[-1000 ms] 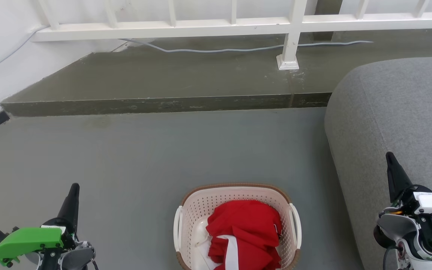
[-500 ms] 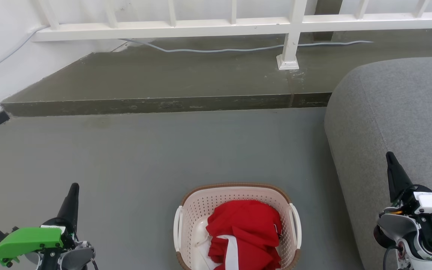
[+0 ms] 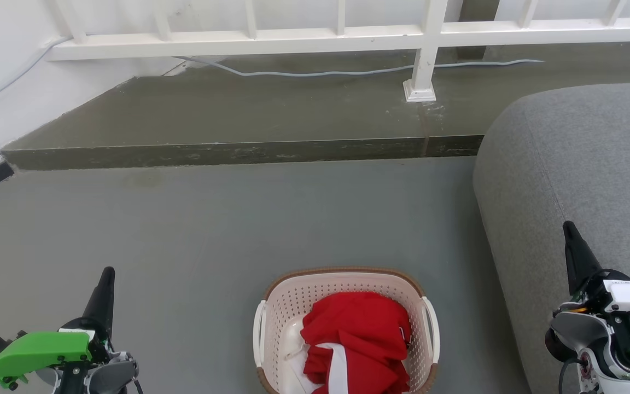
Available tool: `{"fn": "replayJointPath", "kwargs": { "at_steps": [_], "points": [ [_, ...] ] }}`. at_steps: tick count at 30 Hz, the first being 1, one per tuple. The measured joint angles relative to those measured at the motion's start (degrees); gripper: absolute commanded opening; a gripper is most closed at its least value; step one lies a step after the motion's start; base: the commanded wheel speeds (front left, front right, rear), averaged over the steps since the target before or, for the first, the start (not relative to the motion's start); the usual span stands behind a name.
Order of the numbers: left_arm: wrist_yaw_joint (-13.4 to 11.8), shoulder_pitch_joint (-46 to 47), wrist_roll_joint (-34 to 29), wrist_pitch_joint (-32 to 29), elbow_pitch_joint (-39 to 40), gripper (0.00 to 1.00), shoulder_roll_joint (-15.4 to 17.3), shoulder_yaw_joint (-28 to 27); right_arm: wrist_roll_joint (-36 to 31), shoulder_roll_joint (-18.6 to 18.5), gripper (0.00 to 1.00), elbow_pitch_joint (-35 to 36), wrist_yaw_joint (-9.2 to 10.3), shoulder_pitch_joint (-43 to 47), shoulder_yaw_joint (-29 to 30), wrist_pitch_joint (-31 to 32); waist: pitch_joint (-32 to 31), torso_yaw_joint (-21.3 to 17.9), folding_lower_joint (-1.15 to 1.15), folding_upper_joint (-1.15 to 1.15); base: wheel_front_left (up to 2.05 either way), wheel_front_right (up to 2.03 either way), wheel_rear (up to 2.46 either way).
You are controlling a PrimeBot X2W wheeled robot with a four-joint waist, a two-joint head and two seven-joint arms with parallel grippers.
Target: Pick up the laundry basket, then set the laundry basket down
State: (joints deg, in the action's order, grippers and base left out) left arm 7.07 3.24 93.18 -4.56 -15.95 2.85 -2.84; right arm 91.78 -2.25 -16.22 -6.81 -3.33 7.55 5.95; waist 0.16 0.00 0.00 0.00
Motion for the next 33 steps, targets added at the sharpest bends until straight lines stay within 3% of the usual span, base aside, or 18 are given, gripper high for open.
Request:
{"fn": "replayJointPath", "kwargs": {
  "at_steps": [33],
  "points": [
    [0.0, 0.0, 0.0, -0.4, 0.0, 0.00, 0.0, -0.2, 0.0, 0.0, 0.00, 0.1, -0.01, 0.0, 0.0, 0.2, 0.0, 0.0, 0.00, 0.00, 0.00, 0.00, 0.00]
  ]
}}
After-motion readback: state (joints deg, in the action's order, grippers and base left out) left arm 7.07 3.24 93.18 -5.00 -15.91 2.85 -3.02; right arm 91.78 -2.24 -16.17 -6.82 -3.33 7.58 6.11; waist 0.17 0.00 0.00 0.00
